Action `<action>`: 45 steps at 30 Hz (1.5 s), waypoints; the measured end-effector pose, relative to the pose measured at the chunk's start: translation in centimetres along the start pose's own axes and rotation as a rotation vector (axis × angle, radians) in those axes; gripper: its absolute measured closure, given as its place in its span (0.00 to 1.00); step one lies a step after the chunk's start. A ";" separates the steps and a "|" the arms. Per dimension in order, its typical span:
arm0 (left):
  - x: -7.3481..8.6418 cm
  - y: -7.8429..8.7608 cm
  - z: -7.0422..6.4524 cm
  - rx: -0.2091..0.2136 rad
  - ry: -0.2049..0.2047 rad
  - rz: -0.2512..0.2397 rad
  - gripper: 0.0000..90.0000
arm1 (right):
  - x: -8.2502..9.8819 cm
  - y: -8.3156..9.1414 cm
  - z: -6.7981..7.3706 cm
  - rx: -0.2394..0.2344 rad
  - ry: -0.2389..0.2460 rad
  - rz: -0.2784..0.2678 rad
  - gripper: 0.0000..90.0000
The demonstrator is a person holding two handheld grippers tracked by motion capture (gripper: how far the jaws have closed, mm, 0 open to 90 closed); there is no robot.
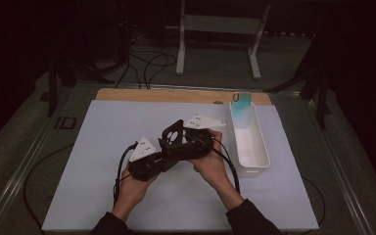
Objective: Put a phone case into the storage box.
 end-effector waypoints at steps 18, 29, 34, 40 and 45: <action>0.0 0.0 0.3 0.000 0.017 0.011 0.85 | 0.0 0.1 0.2 0.011 0.011 -0.001 0.16; 0.1 0.3 0.5 -0.103 0.003 0.019 0.17 | 0.0 0.0 0.2 0.008 0.008 -0.004 0.16; 0.2 0.7 0.5 -0.129 -0.015 0.023 0.09 | -0.1 0.0 0.1 0.014 0.008 -0.004 0.16; 0.6 1.5 0.8 -0.183 -0.029 0.033 0.05 | -0.1 0.0 -0.1 0.020 0.008 -0.007 0.16; 1.1 2.8 0.9 -0.204 -0.050 0.019 0.04 | -0.1 -0.1 -0.4 0.030 0.009 -0.005 0.16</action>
Point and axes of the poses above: each handheld gripper's, and its own axes: y roughly backward along the jaws, x roughly out of its underside, z roughly to its left, the point moved 1 cm from there along -y, roughly forward along the jaws, and after that the axes turned 14 degrees about x, right-handed, at the moved point
